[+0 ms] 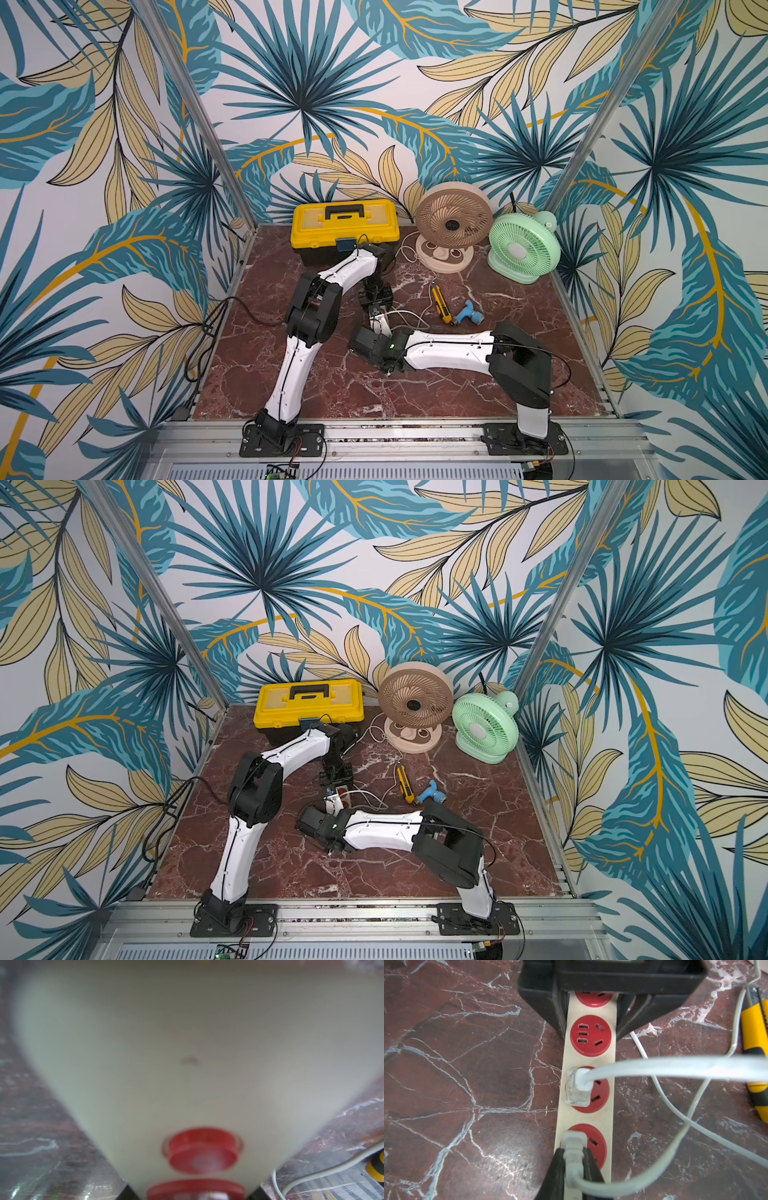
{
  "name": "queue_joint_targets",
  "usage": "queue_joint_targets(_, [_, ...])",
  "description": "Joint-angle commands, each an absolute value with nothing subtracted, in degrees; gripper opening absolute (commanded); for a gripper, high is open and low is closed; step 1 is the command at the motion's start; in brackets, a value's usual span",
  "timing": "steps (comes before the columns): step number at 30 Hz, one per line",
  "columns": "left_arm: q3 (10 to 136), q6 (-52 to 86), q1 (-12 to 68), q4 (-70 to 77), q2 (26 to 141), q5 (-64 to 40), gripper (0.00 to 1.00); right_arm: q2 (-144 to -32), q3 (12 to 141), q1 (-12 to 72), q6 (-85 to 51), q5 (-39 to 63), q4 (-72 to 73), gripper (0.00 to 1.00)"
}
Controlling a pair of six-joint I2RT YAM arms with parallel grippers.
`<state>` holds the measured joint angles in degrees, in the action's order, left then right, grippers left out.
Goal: Unplug the desk fan from the power strip
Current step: Remove the plug from the socket.
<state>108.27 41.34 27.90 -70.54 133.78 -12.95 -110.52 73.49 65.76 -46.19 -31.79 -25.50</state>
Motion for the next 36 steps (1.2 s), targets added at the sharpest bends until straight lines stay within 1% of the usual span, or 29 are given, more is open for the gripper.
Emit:
queue_joint_targets(1, [103.8,40.97,26.89,-65.34,143.31,-8.67,0.0,-107.8,68.92,63.9,-48.75,-31.41,-26.44,0.0])
queue_joint_targets(10, [102.52,41.04,26.94,-64.75,142.47,-7.66,0.0,-105.04,62.17,59.06,-51.91,-21.8,-18.87,0.0])
queue_joint_targets(22, [102.45,41.03,26.95,-64.52,142.45,-8.08,0.0,-106.3,64.13,59.08,-50.49,-20.84,-19.7,0.0])
queue_joint_targets(30, [102.38,41.25,26.9,-64.38,142.41,-8.06,0.0,-108.62,68.66,61.9,-47.81,-24.64,-23.71,0.0])
queue_joint_targets(36, [102.25,41.31,26.9,-64.1,142.29,-7.95,0.0,-112.18,74.42,65.1,-45.59,-31.02,-29.62,0.0])
